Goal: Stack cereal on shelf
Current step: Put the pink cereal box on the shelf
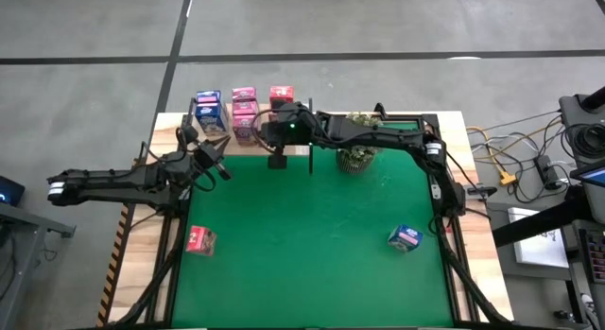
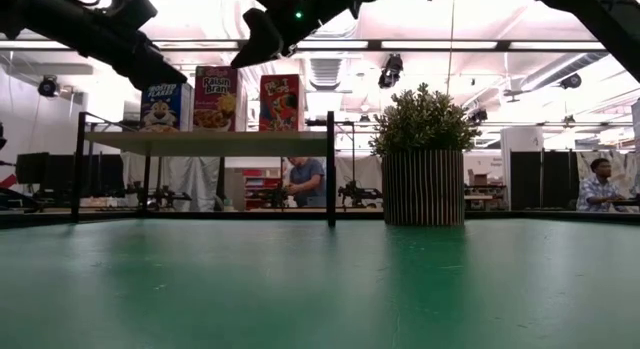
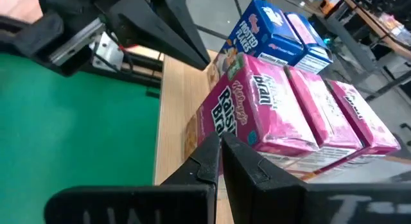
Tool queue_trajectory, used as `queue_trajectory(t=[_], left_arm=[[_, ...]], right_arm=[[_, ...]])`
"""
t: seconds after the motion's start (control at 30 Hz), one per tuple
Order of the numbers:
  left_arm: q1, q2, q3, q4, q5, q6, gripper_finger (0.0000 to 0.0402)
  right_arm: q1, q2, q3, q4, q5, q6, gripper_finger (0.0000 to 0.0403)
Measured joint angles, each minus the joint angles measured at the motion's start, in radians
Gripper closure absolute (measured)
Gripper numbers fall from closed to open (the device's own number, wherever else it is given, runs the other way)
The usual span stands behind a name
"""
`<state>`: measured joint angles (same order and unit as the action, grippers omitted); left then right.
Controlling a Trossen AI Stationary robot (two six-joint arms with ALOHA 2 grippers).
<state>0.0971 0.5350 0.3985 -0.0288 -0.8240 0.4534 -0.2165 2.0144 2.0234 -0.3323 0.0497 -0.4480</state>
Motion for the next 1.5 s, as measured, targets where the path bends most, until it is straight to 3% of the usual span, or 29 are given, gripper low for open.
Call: queue_trajectory(t=[0.3,1.5], left_arm=[[0.000,0.000,-0.001,0.000,0.000,0.001,0.0402],[0.000,0.018,-0.002,-0.004,0.003,0.002,0.0402]], right_arm=[[-0.010,0.000,-0.030,0.087,-0.006,-0.025,0.0394],[-0.029,0.000,-0.032,0.052,0.005,-0.060,0.0394]])
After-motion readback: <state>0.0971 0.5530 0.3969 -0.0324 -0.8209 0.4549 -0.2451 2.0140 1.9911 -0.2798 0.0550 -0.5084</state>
